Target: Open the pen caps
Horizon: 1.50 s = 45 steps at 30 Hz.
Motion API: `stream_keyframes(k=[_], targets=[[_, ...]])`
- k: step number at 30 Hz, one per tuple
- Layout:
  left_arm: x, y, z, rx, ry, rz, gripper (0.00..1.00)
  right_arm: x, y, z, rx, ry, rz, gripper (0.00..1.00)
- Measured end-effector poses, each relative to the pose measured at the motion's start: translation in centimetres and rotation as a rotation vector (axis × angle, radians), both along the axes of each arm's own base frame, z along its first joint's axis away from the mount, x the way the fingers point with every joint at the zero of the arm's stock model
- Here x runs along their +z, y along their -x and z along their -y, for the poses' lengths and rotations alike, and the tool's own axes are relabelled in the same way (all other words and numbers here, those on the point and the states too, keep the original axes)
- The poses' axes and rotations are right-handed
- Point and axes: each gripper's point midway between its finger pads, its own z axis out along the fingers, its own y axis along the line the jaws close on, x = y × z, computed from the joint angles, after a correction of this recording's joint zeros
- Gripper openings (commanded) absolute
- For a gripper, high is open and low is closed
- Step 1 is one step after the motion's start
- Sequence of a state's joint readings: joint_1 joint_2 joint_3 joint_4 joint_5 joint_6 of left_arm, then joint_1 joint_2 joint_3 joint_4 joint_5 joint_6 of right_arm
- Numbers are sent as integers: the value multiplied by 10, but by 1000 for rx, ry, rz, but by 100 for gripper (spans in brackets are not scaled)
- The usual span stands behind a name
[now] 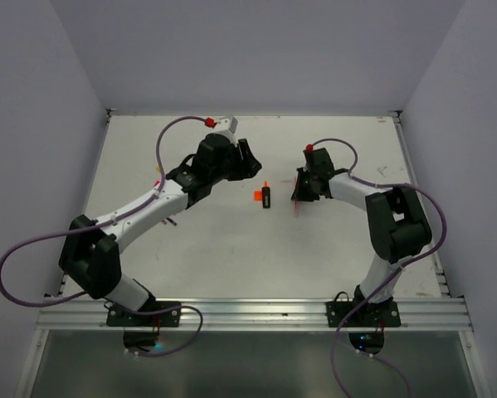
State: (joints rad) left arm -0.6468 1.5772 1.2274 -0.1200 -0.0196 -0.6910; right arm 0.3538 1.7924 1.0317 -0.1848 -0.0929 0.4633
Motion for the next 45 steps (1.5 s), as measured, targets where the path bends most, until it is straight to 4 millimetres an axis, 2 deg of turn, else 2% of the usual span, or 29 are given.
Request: stream_keyframes(k=[4,9,12,15,22,33,37,45], targets=[[5,18,-27,33,-11,17,55,15,-17,22,-43,42,4,1],[-12,29,-72,104,-65,-4,55,38,-51,32,-49,70,56,2],[-24,35,-99,151,-103,-28,55,34,-62,30,-21,91,51,3],[-23,39,-118,187,-132,-21,55,21,-68,29,19,120,21,4],[-8,45,-132,209,-144,30,55,-2,-60,27,120,146,-53,12],[-17,43,-146,238,-182,18,55,-2,-55,7,234,67,-57,33],[-17,42,-149,246,-185,15,55,-2,-52,1,255,57,-56,33],[-18,40,-155,252,-200,20,55,-3,-42,-11,300,35,-52,26]])
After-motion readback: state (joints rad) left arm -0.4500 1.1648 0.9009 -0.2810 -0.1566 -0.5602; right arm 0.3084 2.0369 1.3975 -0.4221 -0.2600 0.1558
